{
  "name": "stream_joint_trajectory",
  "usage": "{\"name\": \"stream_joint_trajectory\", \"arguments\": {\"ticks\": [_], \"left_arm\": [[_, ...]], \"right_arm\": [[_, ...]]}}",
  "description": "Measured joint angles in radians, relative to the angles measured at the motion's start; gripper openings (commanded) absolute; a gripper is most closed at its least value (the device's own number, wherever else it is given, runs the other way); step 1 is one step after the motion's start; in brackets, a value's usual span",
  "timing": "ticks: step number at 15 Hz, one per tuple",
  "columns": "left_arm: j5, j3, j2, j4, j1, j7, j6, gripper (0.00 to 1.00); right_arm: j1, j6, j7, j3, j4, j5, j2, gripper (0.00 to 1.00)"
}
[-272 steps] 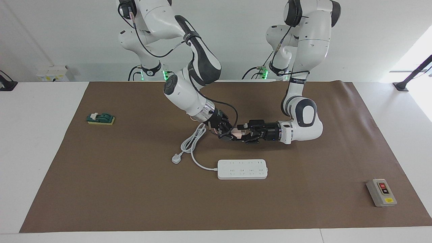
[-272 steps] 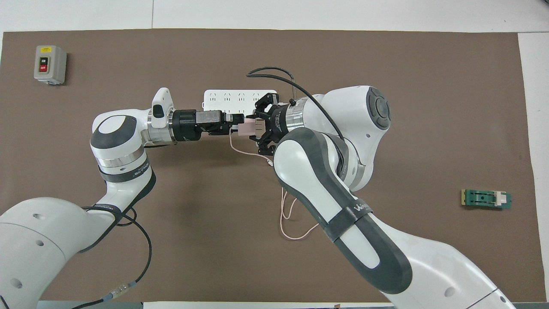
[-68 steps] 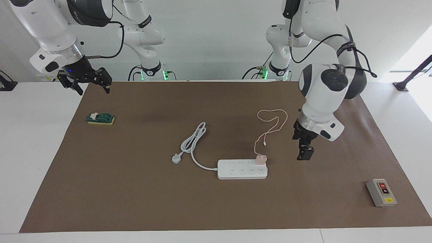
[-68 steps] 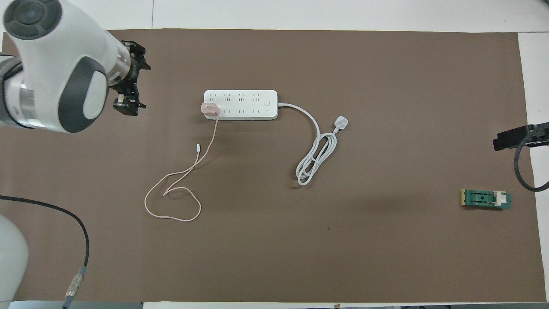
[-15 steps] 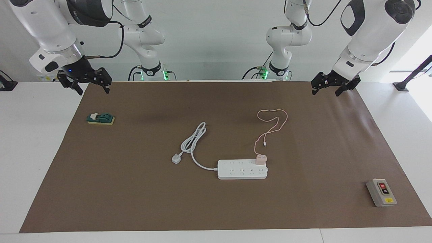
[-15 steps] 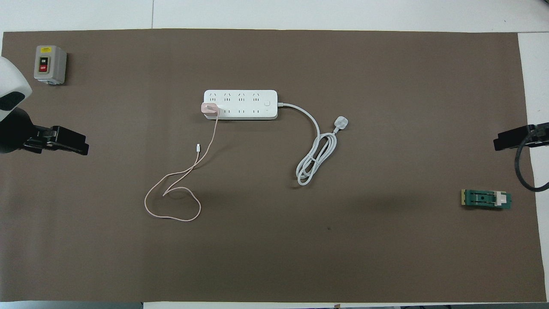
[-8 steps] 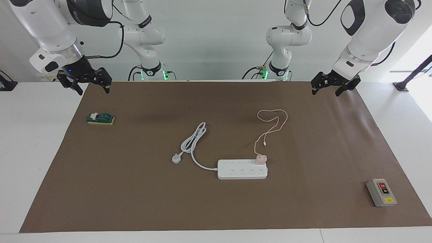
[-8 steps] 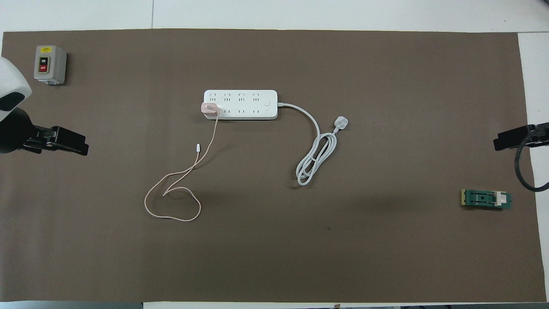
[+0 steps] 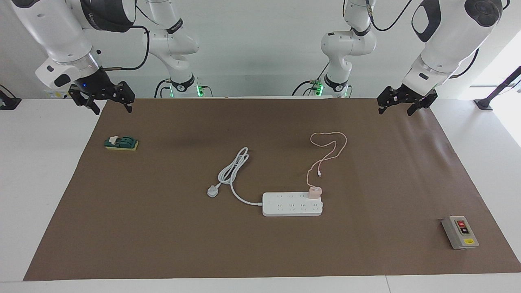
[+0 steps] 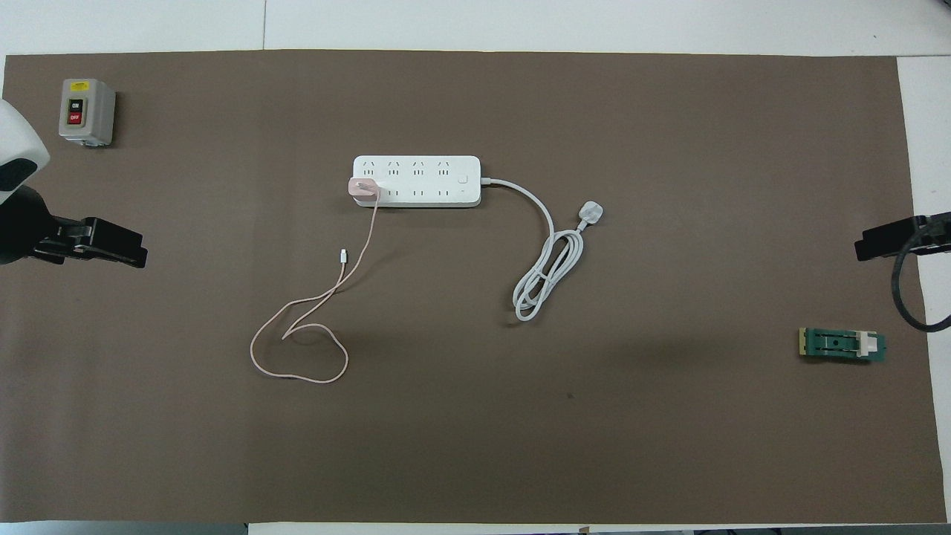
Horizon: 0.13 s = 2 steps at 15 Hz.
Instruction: Plug charger into power strip
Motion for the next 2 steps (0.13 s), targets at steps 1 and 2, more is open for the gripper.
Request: {"name": "stream_joint_trajectory", "arguments": {"ticks": [1,2], "left_arm": [[0.000,0.000,0.000,0.000,0.000,0.000,0.000,1.00],[0.000,0.000,0.000,0.000,0.000,0.000,0.000,1.00]], "right_arm": [[0.000,0.000,0.000,0.000,0.000,0.000,0.000,1.00],[0.000,0.000,0.000,0.000,0.000,0.000,0.000,1.00]]}}
